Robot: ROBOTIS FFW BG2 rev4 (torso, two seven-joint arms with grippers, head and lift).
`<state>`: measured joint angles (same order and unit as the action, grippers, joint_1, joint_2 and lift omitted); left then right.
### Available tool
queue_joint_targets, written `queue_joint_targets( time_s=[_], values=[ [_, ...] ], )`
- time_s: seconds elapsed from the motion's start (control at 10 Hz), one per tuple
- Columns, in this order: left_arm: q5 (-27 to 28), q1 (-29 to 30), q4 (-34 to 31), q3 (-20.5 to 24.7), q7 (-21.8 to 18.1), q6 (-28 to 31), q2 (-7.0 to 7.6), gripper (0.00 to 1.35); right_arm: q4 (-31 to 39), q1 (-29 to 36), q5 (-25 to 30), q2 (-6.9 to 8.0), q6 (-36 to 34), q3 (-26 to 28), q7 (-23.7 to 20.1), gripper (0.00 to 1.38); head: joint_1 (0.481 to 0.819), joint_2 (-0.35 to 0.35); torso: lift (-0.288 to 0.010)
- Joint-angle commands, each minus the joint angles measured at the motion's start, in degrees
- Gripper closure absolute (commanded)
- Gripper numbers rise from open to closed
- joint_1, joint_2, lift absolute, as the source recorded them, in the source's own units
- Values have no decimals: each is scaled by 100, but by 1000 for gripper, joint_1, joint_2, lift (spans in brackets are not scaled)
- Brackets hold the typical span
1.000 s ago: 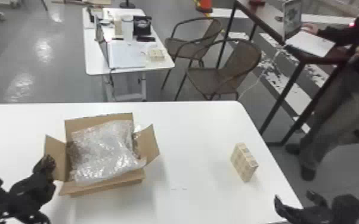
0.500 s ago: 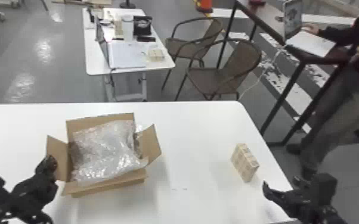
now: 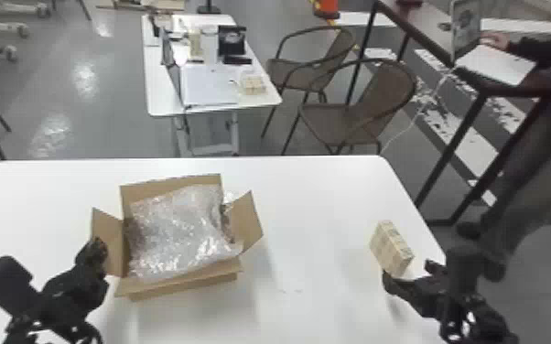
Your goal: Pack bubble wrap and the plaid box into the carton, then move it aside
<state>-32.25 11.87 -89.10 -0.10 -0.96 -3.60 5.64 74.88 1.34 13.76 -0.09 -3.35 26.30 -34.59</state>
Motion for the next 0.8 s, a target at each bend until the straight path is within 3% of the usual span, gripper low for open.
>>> queue_joint_targets(
  time_s=[0.0, 0.3, 0.4, 0.6, 0.7],
  values=[
    [0, 0, 6, -7, 0, 0, -2, 1213, -219, -222, 197, 14, -8, -116, 14, 133, 695, -101, -27],
    [-9, 17, 15, -7, 0, 8, -19, 1214, -298, -363, 461, 14, -96, -160, 313, 140, 695, -86, -27],
    [-18, 26, 15, -7, 0, 8, -10, 1213, -307, -363, 487, 14, -193, -169, 374, 216, 695, -91, -27],
    [-18, 26, 15, 1, 0, 0, -19, 1213, -351, -363, 548, 14, -281, -169, 462, 713, 695, -94, -27],
    [-18, 26, 15, 1, 0, 0, -19, 1213, -342, -372, 557, 14, -281, -169, 471, 766, 695, -96, -27]
  ],
)
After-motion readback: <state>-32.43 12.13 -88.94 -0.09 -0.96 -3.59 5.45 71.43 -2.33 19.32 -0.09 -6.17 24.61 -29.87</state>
